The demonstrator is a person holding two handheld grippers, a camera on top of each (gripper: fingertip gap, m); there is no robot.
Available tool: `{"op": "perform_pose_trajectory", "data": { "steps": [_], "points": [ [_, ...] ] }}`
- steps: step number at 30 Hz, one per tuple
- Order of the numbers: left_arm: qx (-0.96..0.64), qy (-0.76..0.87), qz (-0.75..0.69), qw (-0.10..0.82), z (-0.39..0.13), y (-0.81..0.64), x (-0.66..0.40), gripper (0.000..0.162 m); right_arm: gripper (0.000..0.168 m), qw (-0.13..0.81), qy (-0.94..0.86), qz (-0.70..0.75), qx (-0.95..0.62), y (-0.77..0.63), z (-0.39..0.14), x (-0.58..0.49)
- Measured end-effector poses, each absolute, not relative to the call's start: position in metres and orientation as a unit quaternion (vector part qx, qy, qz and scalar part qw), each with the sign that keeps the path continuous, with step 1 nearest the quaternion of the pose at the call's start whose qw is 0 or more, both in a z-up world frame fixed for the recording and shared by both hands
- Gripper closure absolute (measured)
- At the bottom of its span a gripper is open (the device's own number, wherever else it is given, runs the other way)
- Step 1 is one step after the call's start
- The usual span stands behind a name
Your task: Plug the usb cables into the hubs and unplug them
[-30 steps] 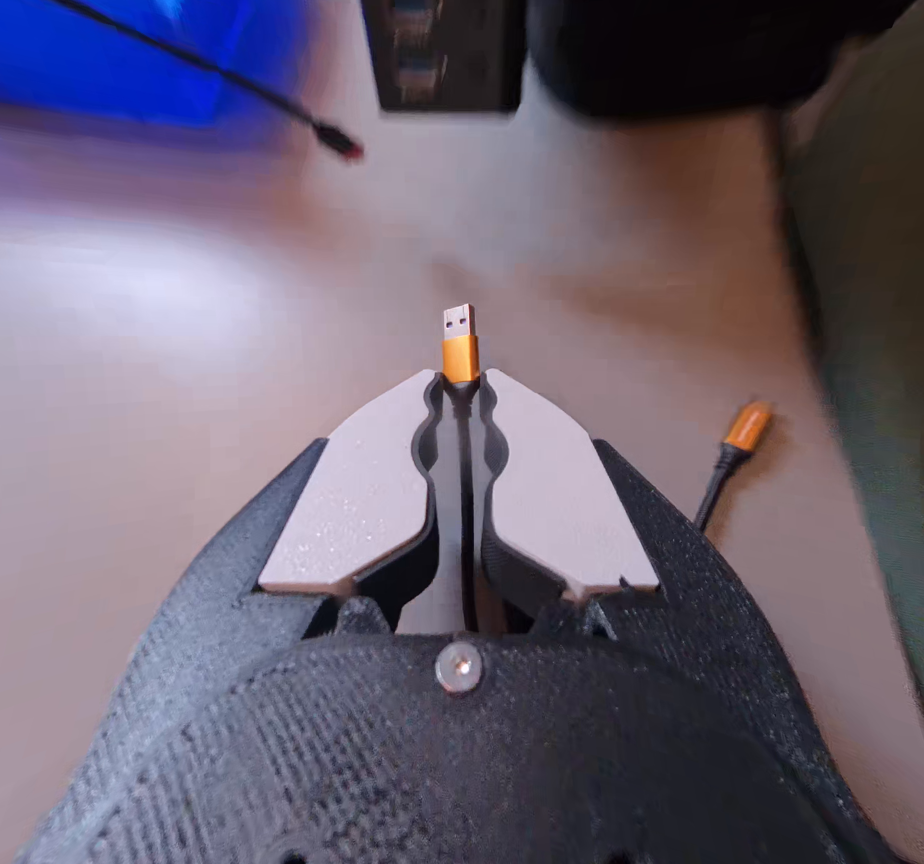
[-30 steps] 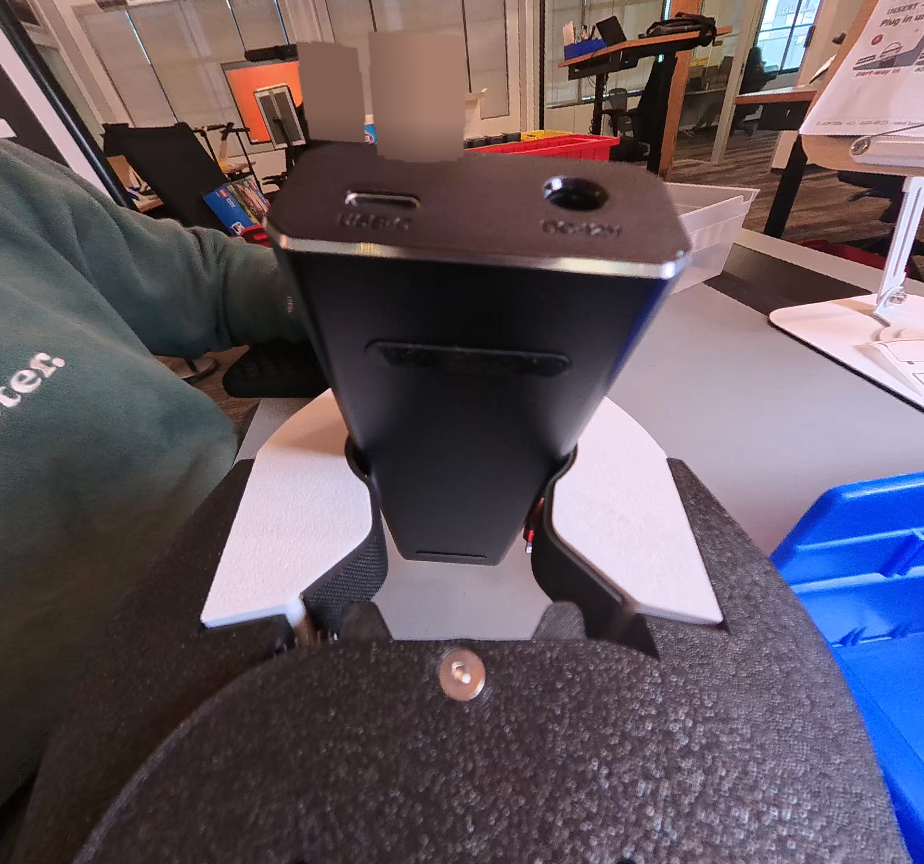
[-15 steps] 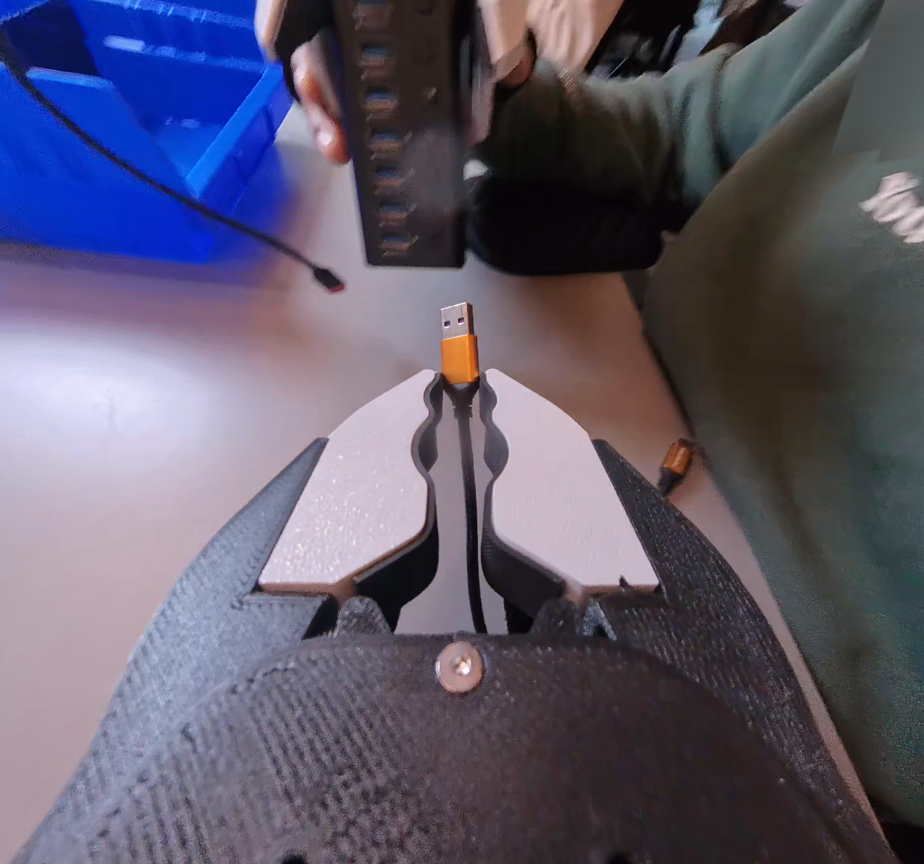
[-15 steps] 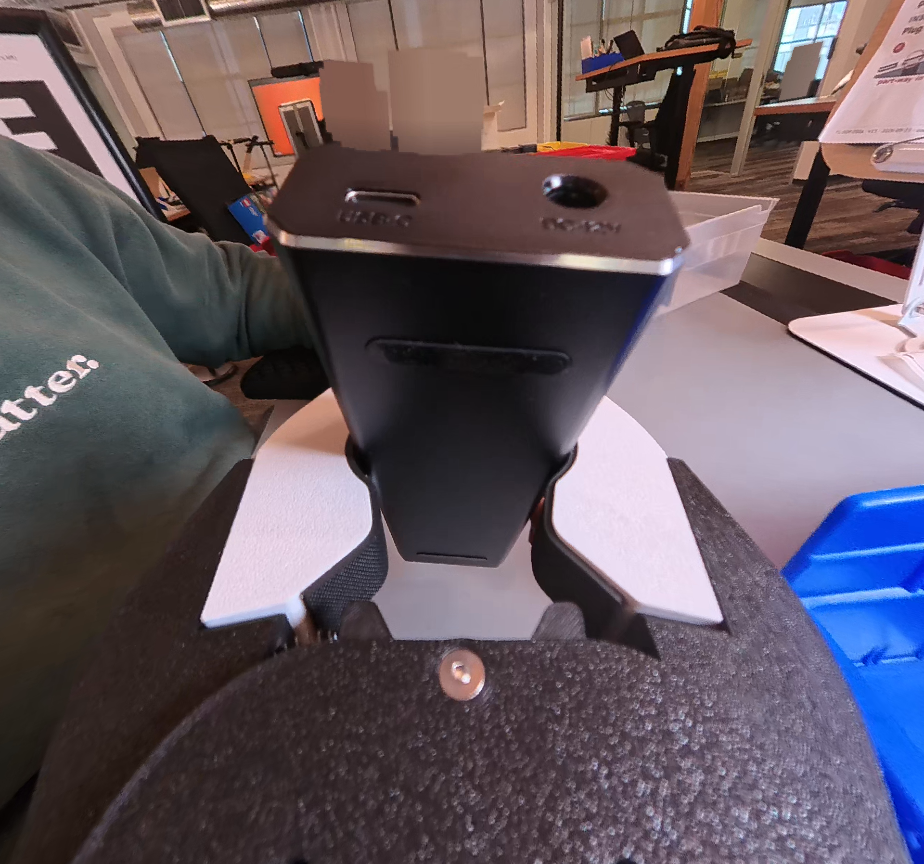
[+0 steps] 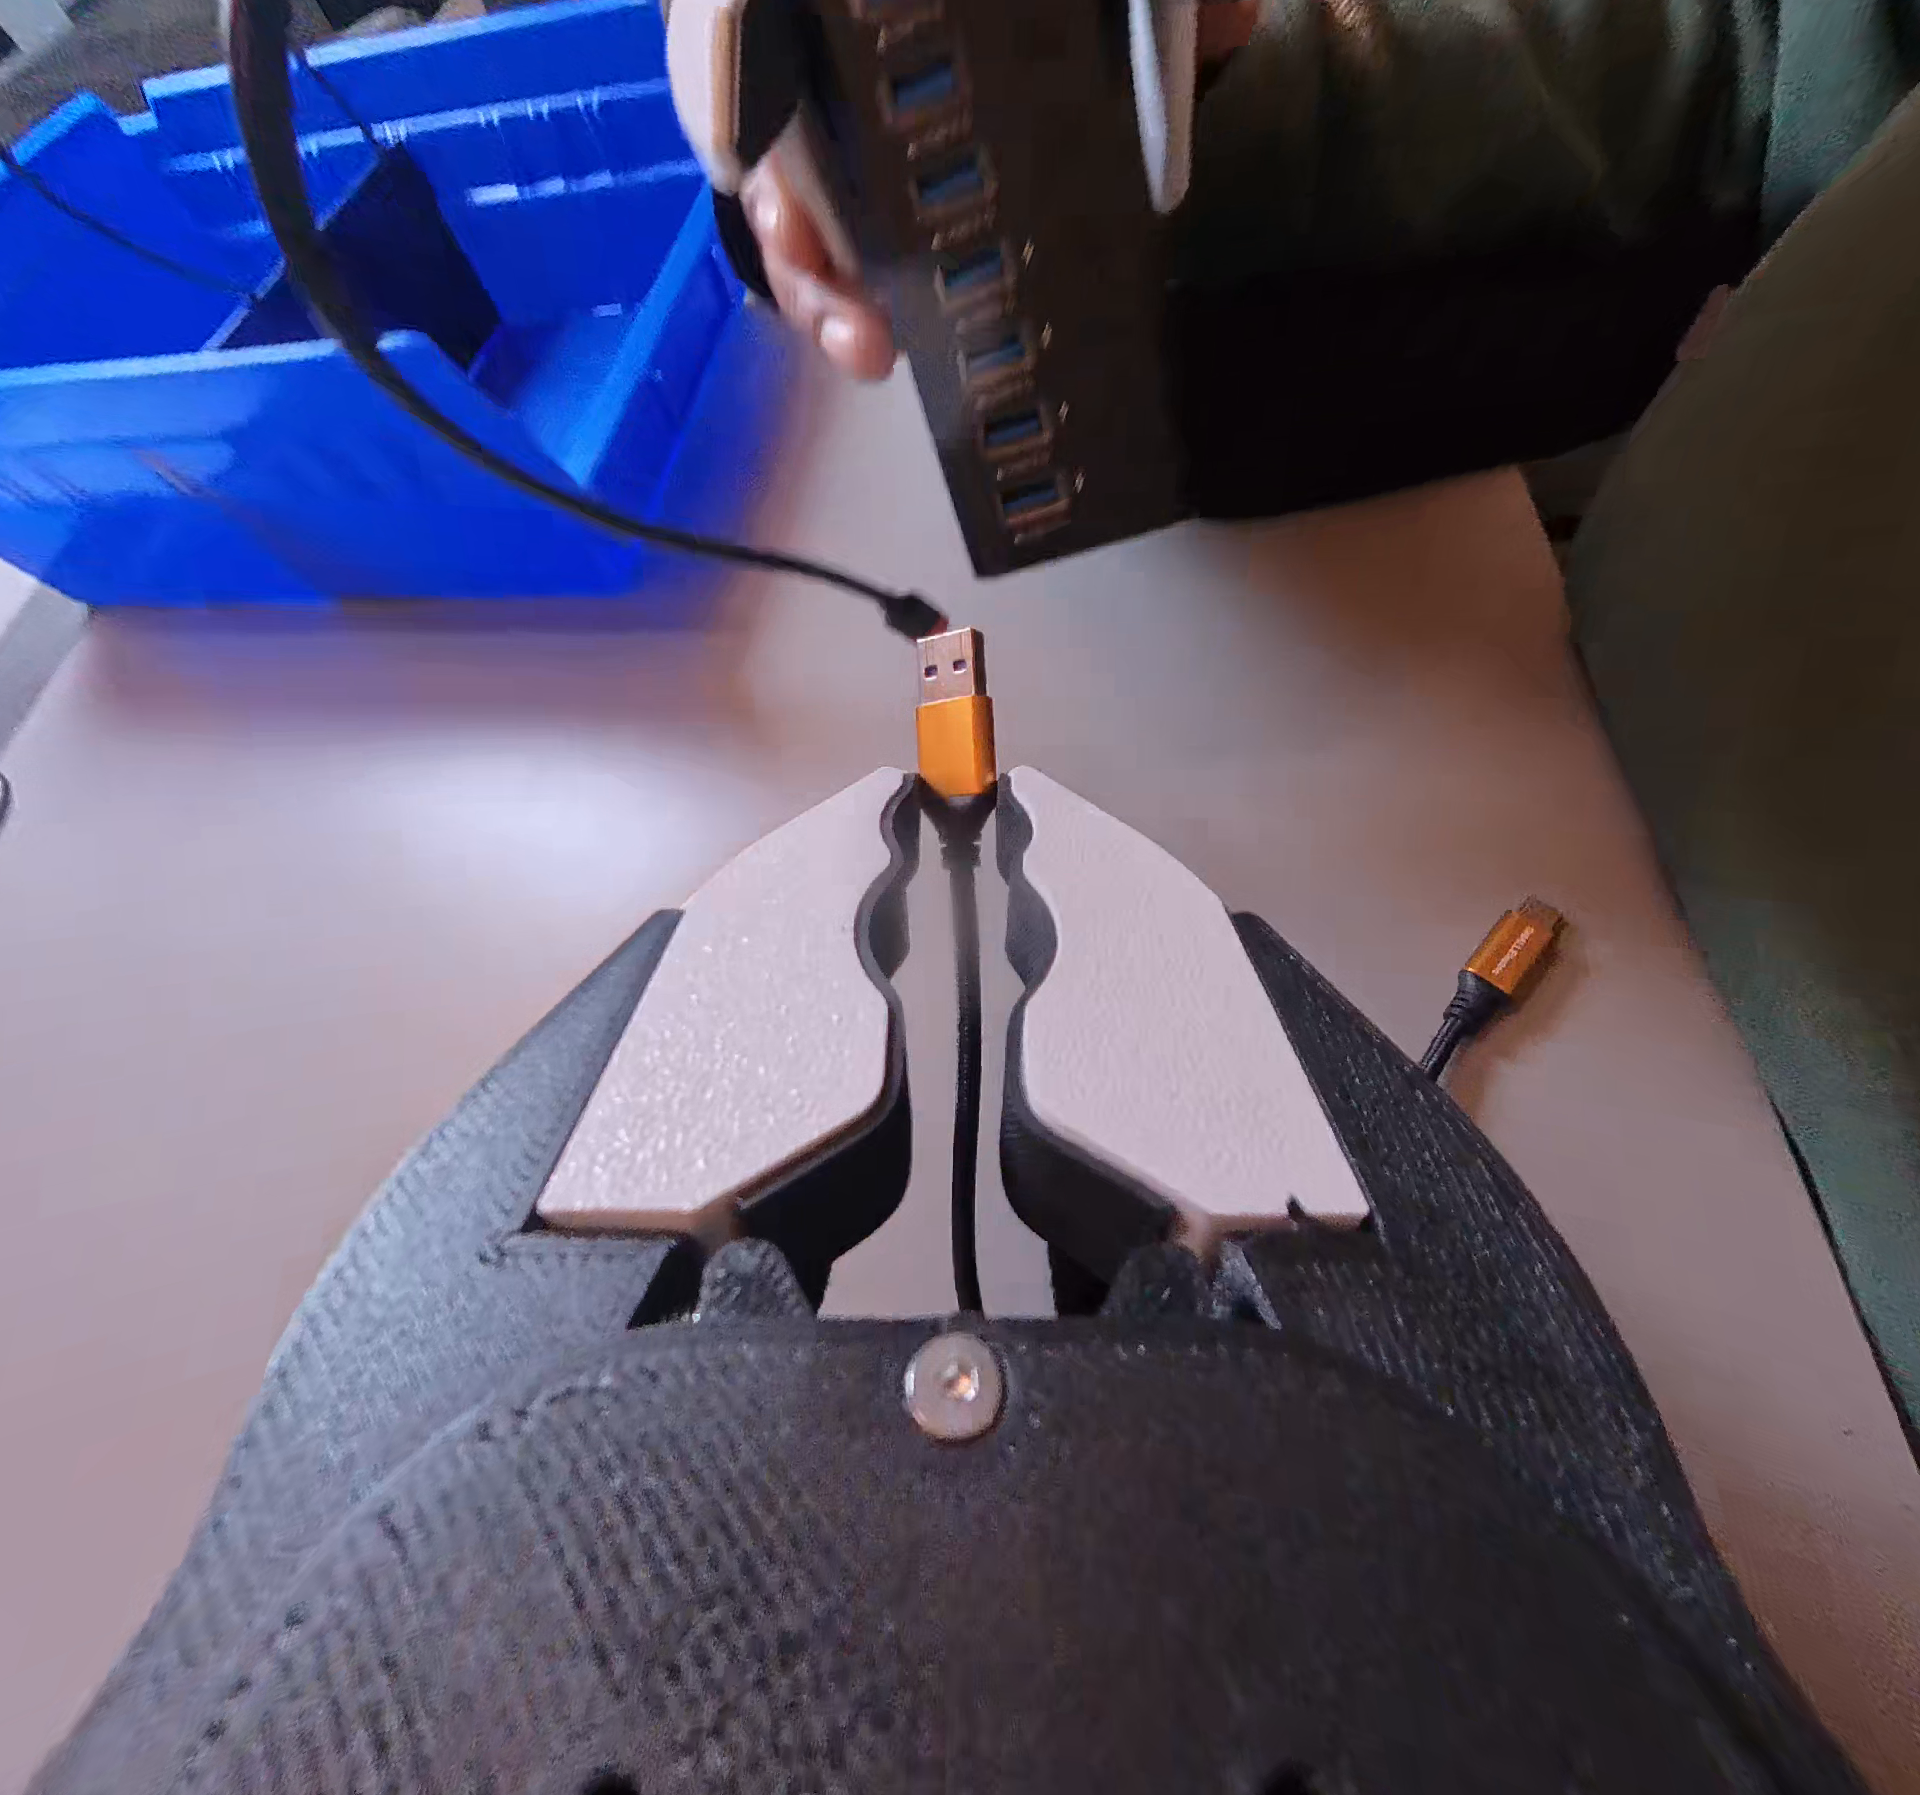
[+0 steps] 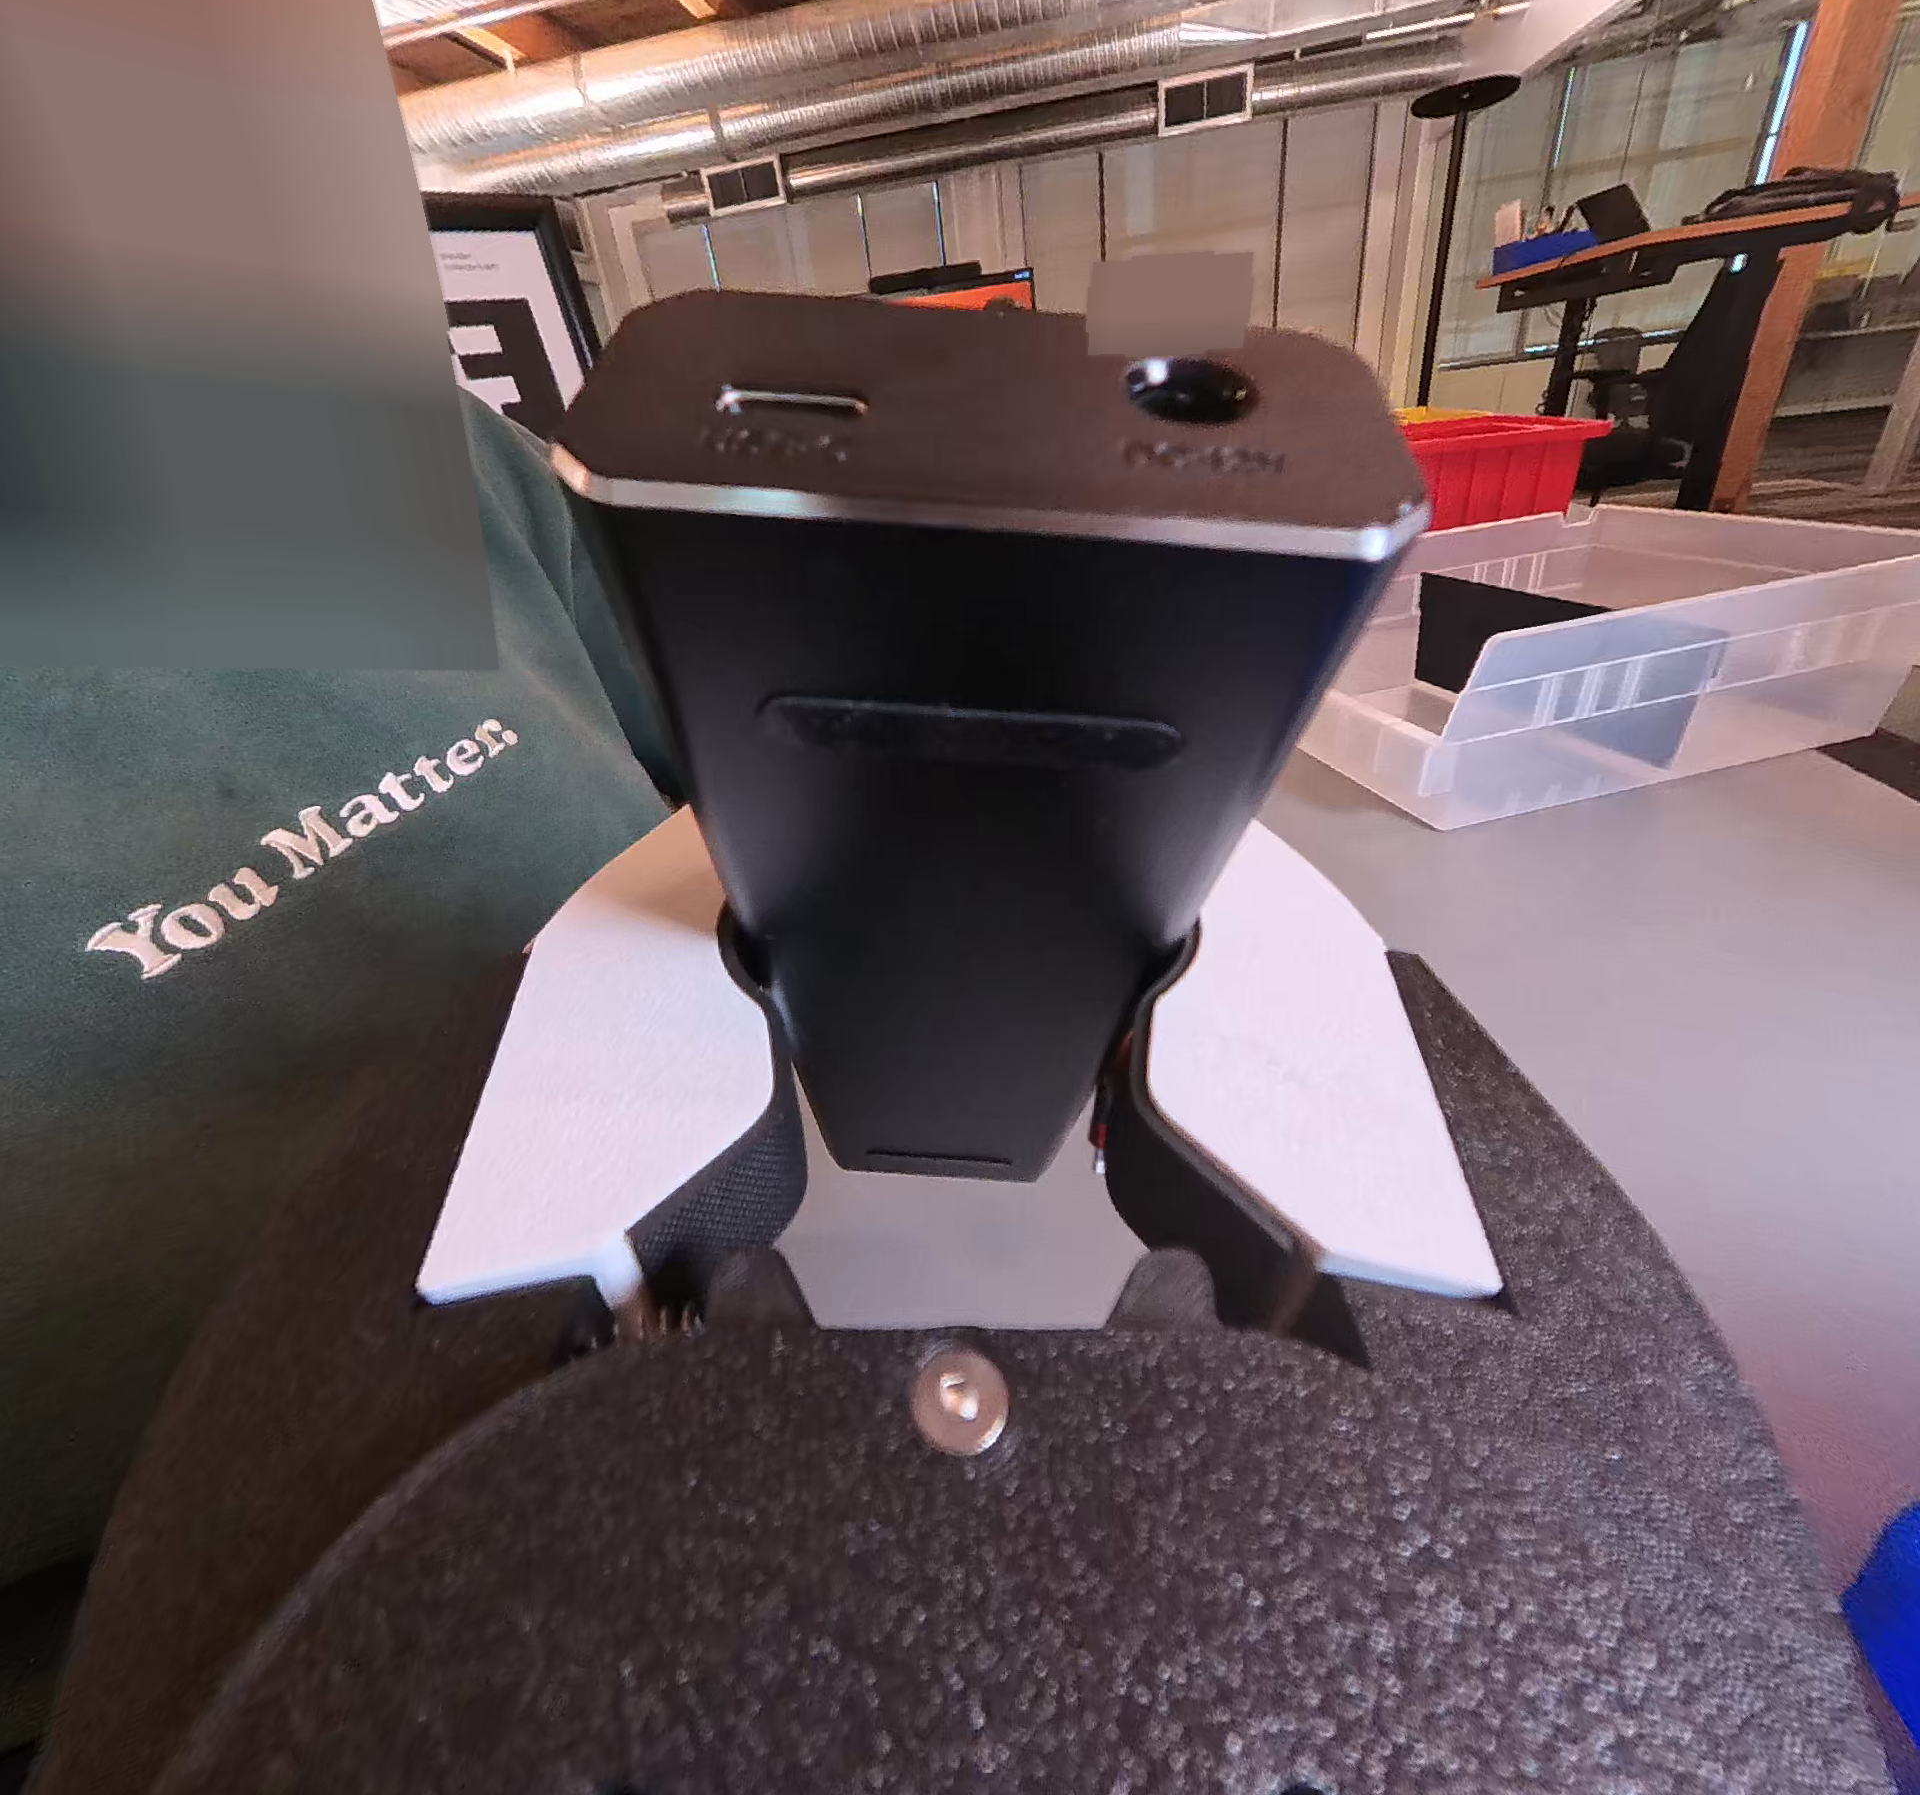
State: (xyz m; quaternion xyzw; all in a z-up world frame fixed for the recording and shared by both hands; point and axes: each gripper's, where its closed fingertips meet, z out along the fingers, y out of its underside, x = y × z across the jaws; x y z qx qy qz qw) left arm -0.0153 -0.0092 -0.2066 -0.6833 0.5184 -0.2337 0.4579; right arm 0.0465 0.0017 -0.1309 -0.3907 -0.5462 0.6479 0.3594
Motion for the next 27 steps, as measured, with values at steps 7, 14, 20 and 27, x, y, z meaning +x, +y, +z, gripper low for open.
{"op": "perform_pose_trajectory", "data": {
  "steps": [7,14,20,27],
  "points": [
    [-0.646,0.519,-0.222,0.514,-0.164,-0.013,0.009,0.148,0.097,0.345,-0.553,0.646,-0.397,-0.002,-0.138,0.04],
    [-0.637,0.541,-0.197,0.512,-0.157,-0.001,0.031,0.148,0.097,0.344,-0.569,0.629,-0.403,-0.008,-0.143,0.035],
    [-0.666,0.583,-0.141,0.443,-0.169,0.005,0.036,0.148,0.097,0.345,-0.571,0.618,-0.416,-0.004,-0.147,0.033],
    [-0.683,0.634,-0.075,0.355,-0.175,0.01,0.034,0.149,0.097,0.353,-0.579,0.59,-0.439,0.001,-0.154,0.031]
  ]
}}
